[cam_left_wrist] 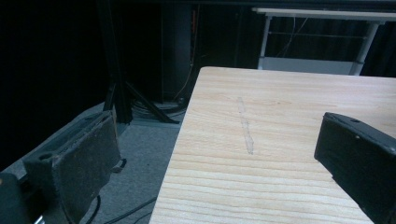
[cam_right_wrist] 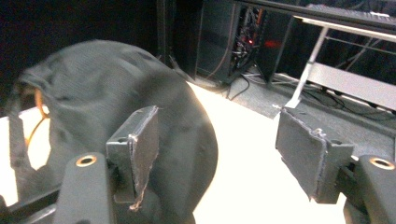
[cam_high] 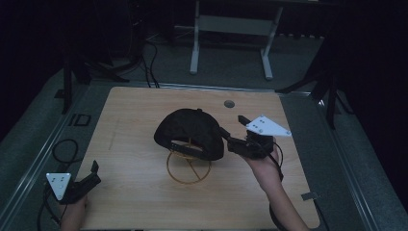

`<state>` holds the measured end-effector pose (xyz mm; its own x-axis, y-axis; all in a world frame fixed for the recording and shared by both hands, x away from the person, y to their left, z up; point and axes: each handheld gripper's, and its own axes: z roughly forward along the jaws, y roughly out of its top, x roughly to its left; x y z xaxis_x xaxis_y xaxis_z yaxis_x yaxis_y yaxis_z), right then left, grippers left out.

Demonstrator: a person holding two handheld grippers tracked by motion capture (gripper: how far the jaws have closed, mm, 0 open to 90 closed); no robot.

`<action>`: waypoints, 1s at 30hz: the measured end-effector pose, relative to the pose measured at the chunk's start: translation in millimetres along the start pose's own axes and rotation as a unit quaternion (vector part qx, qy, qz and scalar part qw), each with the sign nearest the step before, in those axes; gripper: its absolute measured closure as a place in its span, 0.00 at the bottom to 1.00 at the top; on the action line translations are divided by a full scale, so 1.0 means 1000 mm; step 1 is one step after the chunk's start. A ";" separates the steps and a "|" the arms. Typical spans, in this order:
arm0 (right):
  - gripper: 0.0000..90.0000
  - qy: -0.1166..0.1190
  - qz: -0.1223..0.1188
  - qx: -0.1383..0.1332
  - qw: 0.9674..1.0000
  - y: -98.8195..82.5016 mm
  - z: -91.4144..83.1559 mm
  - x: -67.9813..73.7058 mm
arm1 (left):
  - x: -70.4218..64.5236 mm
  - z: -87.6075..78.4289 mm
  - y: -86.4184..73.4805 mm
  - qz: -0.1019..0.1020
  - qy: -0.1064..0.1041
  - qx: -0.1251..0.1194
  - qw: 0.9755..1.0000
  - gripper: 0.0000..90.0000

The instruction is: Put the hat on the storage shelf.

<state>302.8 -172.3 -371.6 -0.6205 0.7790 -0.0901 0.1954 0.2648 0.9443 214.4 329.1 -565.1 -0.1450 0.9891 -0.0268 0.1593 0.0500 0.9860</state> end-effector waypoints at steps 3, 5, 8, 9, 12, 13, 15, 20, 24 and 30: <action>0.27 -0.007 0.011 0.004 1.000 -0.007 -0.003 -0.009 | 0.000 0.000 0.000 0.000 0.000 0.000 1.000 0.01; 0.21 -0.012 0.010 0.007 1.000 -0.012 -0.005 -0.015 | 0.000 0.000 0.000 0.000 0.000 0.000 1.000 0.01; 0.18 -0.018 0.017 0.009 1.000 -0.019 -0.008 -0.023 | 0.000 0.000 0.000 -0.001 0.001 0.000 1.000 0.01; 0.17 -0.014 0.020 0.004 1.000 -0.022 -0.009 -0.027 | 0.000 0.000 0.000 0.000 0.001 0.000 1.000 0.01; 0.16 -0.027 0.029 0.007 0.999 -0.030 -0.012 -0.035 | 0.000 0.000 0.000 0.000 0.001 0.000 1.000 0.01; 0.16 -0.027 0.033 0.008 0.999 -0.033 -0.013 -0.038 | 0.000 0.000 0.000 -0.001 0.001 0.000 1.000 0.01; 0.16 -0.031 0.038 0.019 0.999 -0.040 -0.013 -0.044 | 0.000 0.000 0.000 -0.001 0.001 0.000 1.000 0.01; 0.15 -0.055 0.038 0.044 0.997 -0.063 -0.011 -0.058 | 0.000 0.000 0.000 -0.001 0.001 0.001 1.000 0.01; 0.15 -0.064 0.046 0.056 0.995 -0.084 -0.011 -0.069 | 0.000 0.000 0.000 -0.001 0.001 0.001 1.000 0.01; 0.15 -0.069 0.053 0.072 0.994 -0.118 -0.012 -0.084 | 0.000 0.001 0.000 -0.003 0.001 0.001 1.000 0.01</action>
<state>322.5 -275.5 -471.4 -0.4819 0.8751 -0.0448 0.3665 0.2477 0.8968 214.8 329.5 -565.1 -0.1473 0.9885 -0.0330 0.1609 0.0569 0.9853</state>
